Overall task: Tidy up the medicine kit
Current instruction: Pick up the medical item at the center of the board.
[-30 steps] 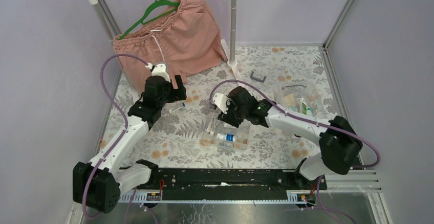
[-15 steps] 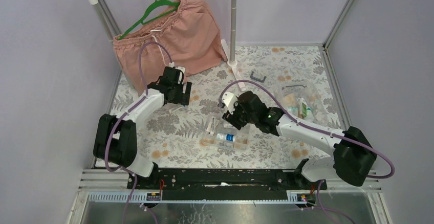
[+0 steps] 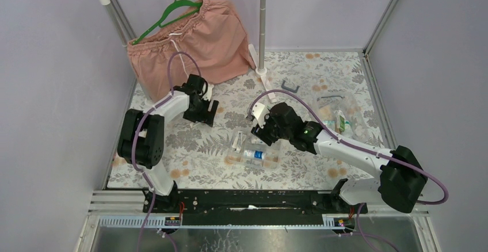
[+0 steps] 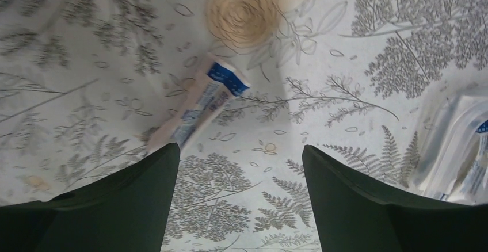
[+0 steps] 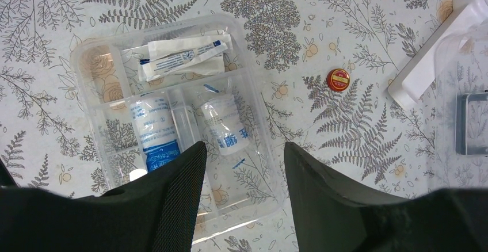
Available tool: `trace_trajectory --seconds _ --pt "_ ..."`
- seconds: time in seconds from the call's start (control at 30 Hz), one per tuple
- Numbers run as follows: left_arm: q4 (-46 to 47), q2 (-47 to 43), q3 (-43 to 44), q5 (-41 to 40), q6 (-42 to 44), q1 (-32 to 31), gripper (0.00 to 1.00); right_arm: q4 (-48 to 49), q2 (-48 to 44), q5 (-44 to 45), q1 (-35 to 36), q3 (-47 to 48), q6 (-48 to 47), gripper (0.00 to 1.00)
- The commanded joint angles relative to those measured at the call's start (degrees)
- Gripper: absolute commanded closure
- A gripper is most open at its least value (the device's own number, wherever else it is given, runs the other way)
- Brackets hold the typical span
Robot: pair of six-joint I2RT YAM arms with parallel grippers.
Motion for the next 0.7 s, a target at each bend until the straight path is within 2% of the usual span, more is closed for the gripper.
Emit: trace_trajectory --seconds 0.0,0.13,0.23,0.4,0.5,0.57,0.67 --pt "-3.5 1.6 0.9 6.7 0.8 0.4 0.14 0.5 -0.7 -1.4 0.3 0.4 -0.2 0.41" --pt "-4.0 2.6 0.5 6.2 0.1 0.4 0.14 0.7 -0.6 -1.7 0.3 0.4 0.4 0.41" --pt "-4.2 2.9 0.7 7.5 -0.6 0.3 0.19 0.6 -0.7 -1.6 0.3 0.3 0.5 0.41" --pt "-4.3 2.0 1.2 15.1 -1.1 -0.2 0.3 0.8 -0.9 -1.1 0.4 -0.3 0.8 0.41" --pt "-2.7 -0.6 1.7 19.4 -1.1 -1.4 0.31 1.4 -0.9 -1.1 0.3 -0.7 1.2 0.41" --pt "-0.7 -3.1 1.6 18.7 -2.7 -1.3 0.3 1.4 -0.6 -1.1 0.4 -0.5 1.4 0.41" --pt "0.8 -3.9 2.2 10.0 -3.4 -0.6 0.25 1.3 -0.4 -1.3 0.3 -0.4 1.5 0.41"
